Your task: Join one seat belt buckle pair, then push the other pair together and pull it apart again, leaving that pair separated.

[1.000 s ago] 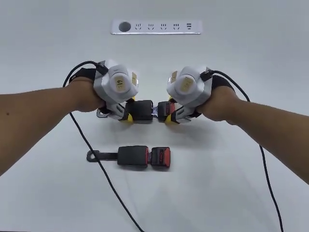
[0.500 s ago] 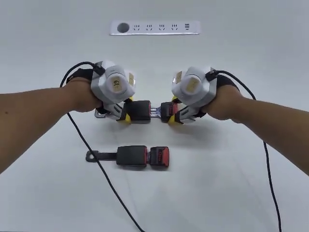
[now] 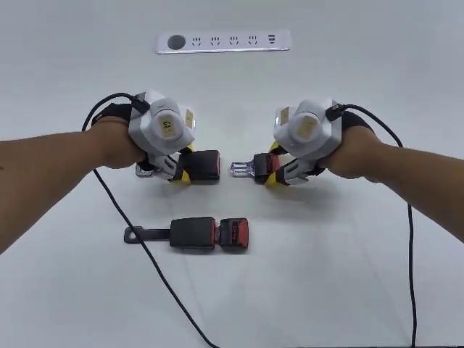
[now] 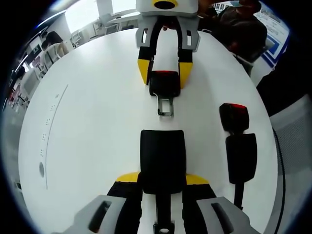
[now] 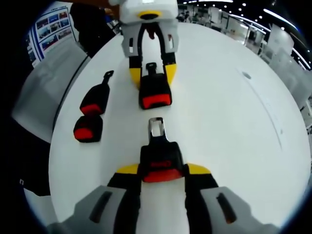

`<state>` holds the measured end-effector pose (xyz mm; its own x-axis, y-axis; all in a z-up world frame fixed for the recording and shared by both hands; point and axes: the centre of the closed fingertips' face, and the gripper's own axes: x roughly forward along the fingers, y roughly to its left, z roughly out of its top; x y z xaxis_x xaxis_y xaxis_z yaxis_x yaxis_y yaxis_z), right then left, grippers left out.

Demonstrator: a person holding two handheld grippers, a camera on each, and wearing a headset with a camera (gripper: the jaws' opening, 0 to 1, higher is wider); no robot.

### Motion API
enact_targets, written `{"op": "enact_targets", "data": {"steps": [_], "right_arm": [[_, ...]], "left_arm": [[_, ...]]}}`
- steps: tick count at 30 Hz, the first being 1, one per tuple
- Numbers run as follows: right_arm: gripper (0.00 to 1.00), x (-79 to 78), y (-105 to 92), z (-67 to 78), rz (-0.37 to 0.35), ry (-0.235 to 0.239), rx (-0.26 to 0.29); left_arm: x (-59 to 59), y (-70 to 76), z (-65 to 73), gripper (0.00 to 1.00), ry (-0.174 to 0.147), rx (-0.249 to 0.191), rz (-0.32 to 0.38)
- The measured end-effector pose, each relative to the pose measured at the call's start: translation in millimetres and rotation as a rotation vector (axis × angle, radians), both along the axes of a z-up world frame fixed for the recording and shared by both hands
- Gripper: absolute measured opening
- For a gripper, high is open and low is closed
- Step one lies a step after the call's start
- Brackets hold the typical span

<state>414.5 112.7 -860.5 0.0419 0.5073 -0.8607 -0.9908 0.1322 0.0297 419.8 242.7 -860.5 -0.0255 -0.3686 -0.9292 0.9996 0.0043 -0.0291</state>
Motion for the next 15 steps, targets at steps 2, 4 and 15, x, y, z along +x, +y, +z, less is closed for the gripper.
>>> {"op": "enact_targets", "data": {"steps": [2, 4, 15], "right_arm": [[0.34, -0.7, -5.0, 0.1, -0.003, 0.001, -0.001], [0.34, -0.4, -10.2, 0.3, -0.005, 0.001, -0.003], [0.34, -2.6, -41.7, -0.2, -0.029, 0.001, -0.023]], "left_arm": [[0.3, 0.3, -0.4, 0.31, 0.0, 0.0, -0.002], [0.4, 0.6, -0.6, 0.32, 0.0, -0.001, -0.004], [0.7, 1.4, -1.2, 0.32, -0.001, 0.002, -0.008]]}}
